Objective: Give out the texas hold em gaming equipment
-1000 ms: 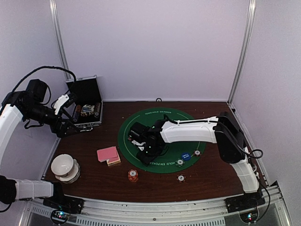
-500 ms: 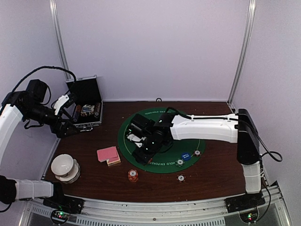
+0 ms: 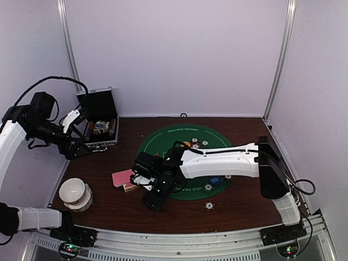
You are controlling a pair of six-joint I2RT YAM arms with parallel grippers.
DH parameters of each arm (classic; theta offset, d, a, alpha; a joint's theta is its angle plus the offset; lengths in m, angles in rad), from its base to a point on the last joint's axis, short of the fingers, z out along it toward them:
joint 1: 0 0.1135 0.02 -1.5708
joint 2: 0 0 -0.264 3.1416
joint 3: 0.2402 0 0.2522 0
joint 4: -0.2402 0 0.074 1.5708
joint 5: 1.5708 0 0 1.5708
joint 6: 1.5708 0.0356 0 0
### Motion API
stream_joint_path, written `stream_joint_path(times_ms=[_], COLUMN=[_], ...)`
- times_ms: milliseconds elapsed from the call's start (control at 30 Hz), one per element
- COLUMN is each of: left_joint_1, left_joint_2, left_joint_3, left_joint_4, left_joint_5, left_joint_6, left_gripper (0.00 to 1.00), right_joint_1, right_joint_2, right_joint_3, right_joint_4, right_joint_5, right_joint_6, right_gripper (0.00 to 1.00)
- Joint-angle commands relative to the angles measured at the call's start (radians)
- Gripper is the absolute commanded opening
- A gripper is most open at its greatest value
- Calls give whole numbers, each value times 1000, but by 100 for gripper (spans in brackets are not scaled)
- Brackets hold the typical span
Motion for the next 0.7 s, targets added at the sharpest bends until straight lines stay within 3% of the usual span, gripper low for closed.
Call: stream_joint_path(times_ms=[0,333,667], left_joint_1=[-3,-3,-2], left_joint_2=[-11,-5,-5], left_joint_3=[26,26,27], left_joint_4=[-2,-2,-2], left_joint_5=[20,21,21], left_joint_6=[18,18,18], left_gripper=[98,98,98], right_joint_1=[1,2,3], right_joint_2=[27,68,81], right_joint_3=[48,88,90], right_joint_4=[-28,-41,-44], right_joint_5=[-19,-19,-9], right_joint_6=[-23,-21,-27], right_gripper=[77,63,57])
